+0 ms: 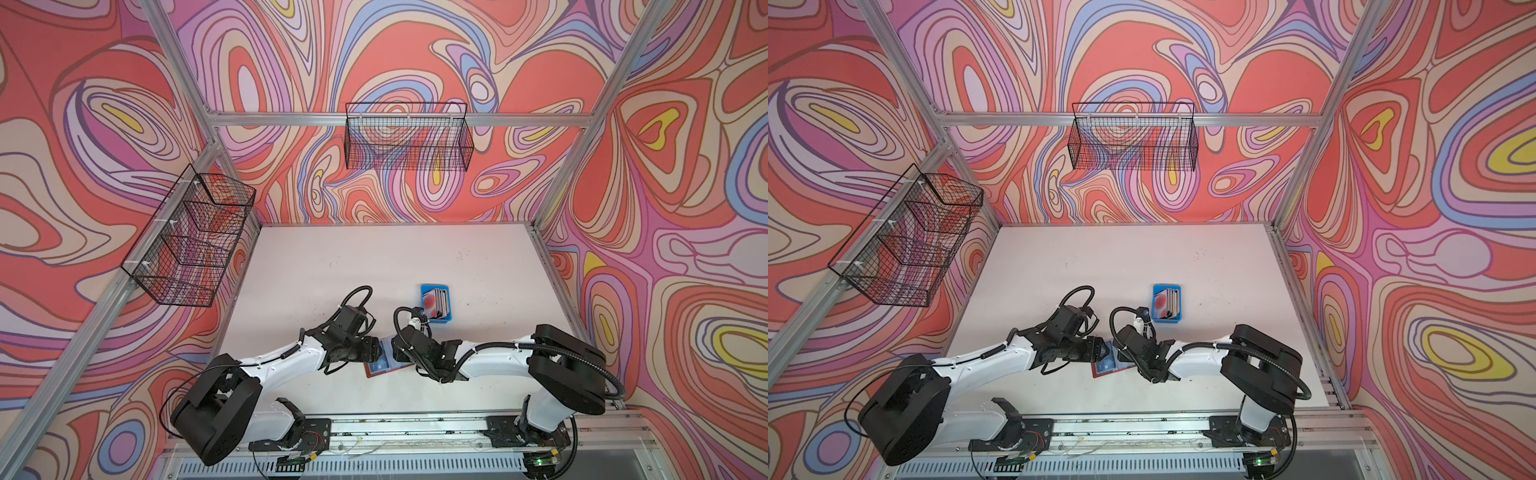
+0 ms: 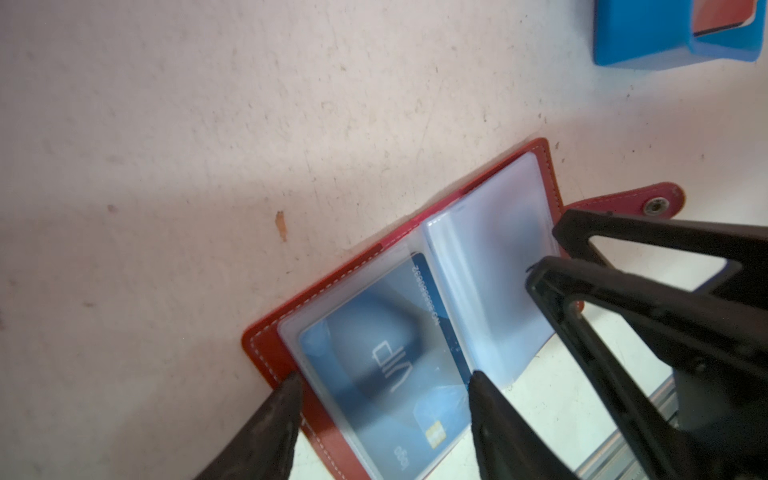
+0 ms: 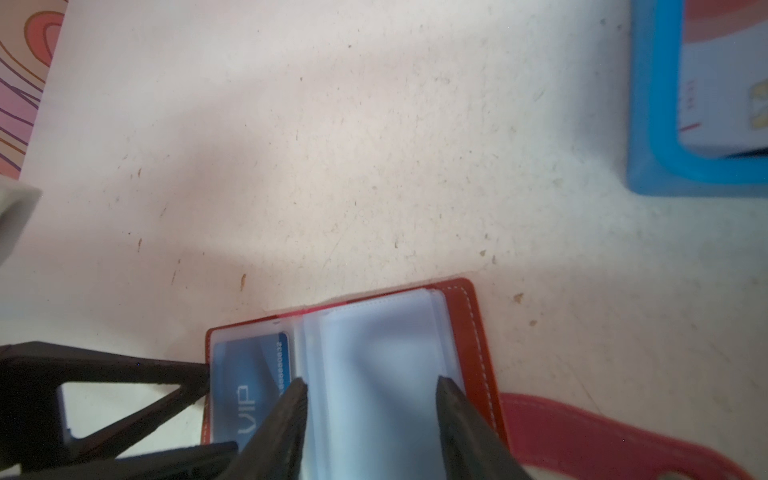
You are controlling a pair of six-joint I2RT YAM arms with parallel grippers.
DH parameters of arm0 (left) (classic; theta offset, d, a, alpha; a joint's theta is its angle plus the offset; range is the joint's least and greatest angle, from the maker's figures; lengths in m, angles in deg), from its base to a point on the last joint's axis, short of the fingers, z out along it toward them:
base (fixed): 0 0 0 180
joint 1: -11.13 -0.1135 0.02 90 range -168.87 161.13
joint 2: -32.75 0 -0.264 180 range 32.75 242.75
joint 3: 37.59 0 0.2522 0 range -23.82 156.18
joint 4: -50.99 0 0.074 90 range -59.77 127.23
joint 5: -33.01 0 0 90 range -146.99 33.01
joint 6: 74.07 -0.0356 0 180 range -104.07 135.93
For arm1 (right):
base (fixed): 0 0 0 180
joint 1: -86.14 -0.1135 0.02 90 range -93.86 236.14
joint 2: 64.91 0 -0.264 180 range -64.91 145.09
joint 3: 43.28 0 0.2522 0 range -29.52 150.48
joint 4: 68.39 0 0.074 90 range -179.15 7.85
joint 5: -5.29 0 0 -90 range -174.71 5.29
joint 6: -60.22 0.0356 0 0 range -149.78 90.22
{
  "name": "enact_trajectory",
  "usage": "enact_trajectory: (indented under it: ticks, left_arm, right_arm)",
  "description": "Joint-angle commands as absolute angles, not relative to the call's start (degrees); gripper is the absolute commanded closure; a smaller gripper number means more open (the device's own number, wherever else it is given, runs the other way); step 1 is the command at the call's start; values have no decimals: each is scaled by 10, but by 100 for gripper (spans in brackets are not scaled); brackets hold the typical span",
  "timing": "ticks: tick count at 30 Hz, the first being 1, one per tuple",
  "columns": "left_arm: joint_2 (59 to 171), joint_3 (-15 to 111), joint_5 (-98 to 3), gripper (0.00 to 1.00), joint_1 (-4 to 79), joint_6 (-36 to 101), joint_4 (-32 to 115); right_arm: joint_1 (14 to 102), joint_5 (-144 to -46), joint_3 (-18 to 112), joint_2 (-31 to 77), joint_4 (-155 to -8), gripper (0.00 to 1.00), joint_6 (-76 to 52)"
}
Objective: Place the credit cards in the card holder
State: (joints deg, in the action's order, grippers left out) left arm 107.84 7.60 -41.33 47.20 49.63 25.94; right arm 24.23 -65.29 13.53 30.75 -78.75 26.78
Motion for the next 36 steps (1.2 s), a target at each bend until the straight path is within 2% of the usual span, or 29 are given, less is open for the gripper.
enact_trajectory:
  ticks: [1, 36]
  left_arm:
    - [1072, 80, -410, 35, 475, 500, 263]
    - [1057, 76, -416, 35, 475, 501, 262]
  right_arm:
    - [239, -647, 131, 323, -791, 47, 279]
    - [229, -609, 117, 282, -825, 47, 294]
